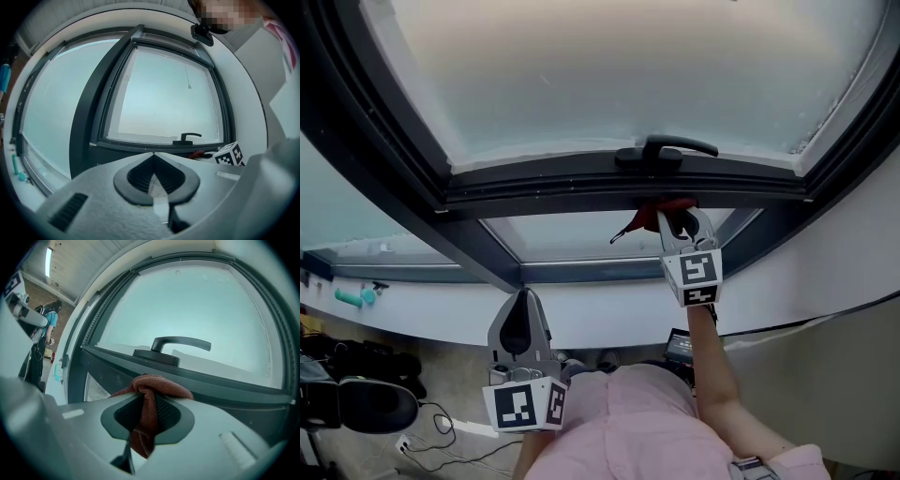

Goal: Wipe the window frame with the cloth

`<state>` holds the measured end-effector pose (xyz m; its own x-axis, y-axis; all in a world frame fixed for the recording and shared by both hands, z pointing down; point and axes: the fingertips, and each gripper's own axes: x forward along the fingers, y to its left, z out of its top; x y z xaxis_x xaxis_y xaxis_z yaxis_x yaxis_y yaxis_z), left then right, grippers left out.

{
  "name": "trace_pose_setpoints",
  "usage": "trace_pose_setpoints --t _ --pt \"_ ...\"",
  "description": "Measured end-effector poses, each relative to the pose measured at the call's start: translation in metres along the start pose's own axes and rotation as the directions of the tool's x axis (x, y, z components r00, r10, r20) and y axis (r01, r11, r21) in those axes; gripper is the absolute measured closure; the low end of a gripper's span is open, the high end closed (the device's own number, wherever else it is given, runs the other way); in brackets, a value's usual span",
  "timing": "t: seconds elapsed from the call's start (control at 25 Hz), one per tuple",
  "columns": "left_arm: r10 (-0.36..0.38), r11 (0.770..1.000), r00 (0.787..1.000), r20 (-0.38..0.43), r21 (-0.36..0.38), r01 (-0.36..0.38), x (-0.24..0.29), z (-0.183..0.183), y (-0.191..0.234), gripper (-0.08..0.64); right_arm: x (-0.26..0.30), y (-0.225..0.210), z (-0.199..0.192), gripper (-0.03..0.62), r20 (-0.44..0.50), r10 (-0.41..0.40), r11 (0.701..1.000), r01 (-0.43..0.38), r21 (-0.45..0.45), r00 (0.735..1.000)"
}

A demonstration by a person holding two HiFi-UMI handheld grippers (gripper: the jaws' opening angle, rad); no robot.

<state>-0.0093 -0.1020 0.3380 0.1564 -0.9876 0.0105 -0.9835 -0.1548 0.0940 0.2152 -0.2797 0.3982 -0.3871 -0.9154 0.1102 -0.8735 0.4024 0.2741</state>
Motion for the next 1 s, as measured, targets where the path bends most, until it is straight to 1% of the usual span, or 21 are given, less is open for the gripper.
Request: trace_pose_setpoints --t 0.16,0.48,0.76,1.0 --pt "-0.015 1.0 1.0 -0.003 0.002 0.015 0.005 -0.001 -0.006 0.563 -0.006 -0.017 -0.006 0.523 -0.002 -0.024 1.0 0.024 0.003 1.0" --pt "-0.043 0.999 0.999 -0.008 0.011 0.043 0.014 -0.001 -0.018 0.563 -0.025 -0.066 -0.021 0.522 -0.022 -0.131 0.991 0.131 0.035 0.991" --pt "-0.055 0.998 0.998 -0.015 0.017 0.055 0.019 -0.001 -0.023 0.563 -0.042 -0.111 -0.035 0.522 -0.054 -0.221 0.974 0.223 0.04 0.974" --pt "-0.063 0.998 0.998 -0.019 0.019 0.064 0.023 -0.001 -0.026 0.563 -0.055 -0.143 -0.045 0.522 -0.077 -0.295 0.952 0.299 0.058 0.952"
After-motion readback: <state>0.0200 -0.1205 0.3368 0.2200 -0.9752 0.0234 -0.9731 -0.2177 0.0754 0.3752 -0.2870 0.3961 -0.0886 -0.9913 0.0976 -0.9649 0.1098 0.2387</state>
